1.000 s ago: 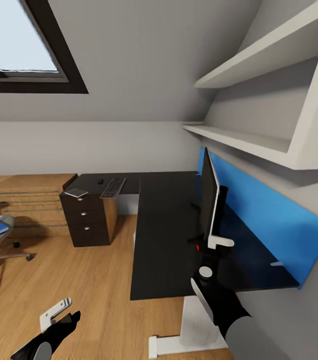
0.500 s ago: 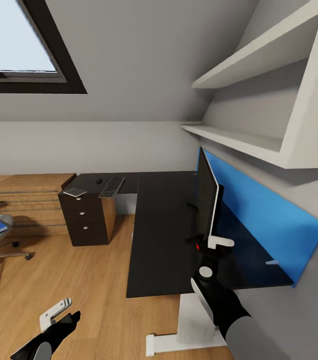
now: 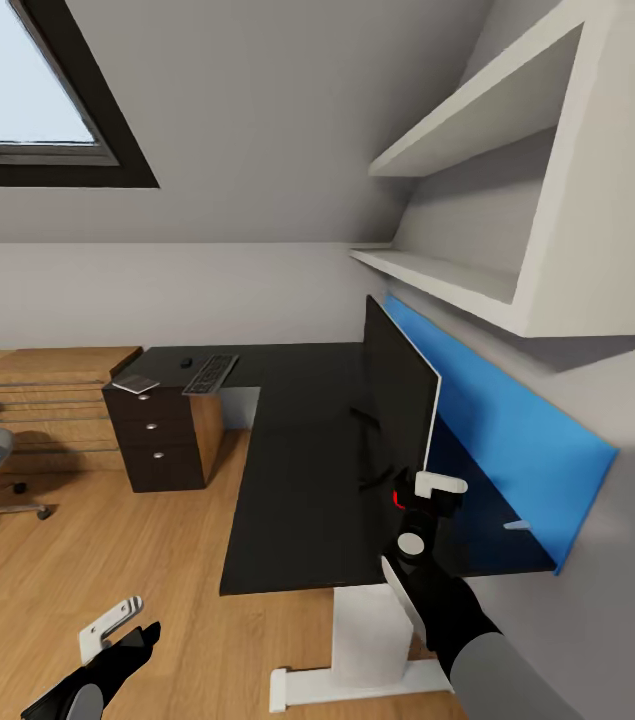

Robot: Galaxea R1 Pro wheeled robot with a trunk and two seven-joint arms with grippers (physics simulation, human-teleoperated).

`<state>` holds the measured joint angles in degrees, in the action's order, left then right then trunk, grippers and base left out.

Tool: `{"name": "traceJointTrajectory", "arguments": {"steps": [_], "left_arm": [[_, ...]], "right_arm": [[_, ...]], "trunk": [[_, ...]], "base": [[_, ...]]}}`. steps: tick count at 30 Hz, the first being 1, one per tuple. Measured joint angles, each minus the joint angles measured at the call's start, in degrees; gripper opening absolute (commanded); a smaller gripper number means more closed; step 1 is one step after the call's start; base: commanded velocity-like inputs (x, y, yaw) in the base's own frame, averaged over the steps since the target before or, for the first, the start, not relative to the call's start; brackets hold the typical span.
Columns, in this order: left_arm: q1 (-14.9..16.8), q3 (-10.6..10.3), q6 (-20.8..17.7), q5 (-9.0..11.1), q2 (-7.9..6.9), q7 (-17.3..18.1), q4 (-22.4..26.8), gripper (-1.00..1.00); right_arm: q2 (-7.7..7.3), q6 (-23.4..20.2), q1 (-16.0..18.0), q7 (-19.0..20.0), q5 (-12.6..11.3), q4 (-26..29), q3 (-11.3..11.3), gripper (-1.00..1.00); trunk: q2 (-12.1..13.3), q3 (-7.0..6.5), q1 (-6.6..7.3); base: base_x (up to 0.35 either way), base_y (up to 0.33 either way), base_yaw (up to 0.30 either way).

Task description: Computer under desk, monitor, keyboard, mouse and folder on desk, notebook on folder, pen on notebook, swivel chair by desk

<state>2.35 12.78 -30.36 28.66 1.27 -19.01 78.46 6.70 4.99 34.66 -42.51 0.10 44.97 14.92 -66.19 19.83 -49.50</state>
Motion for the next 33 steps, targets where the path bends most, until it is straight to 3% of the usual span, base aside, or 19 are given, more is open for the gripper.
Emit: {"name": "traceJointTrajectory", "arguments": {"steps": [14,23,33], "left_arm": [[0.0,0.1,0.0,0.0,0.01,0.0,0.0,1.00],[0.0,0.1,0.0,0.0,0.01,0.0,0.0,1.00],[0.0,0.1,0.0,0.1,0.01,0.0,0.0,1.00]], "right_arm": [[-0.08,0.4,0.0,0.2,-0.1,0.0,0.0,1.00],[-0.25,7.2,-0.1,0.2,0.2,0.0,0.3,1.00],[-0.27,8.0,-0.1,0.2,0.2,0.0,0.4,1.00]], "trunk": [[0.0,0.00,0.00],[0.0,0.00,0.00],[0.0,0.00,0.00]], "base": [[0.000,-0.146,0.000],[0.000,-0.055,0.000],[0.000,-0.002,0.000]]}}
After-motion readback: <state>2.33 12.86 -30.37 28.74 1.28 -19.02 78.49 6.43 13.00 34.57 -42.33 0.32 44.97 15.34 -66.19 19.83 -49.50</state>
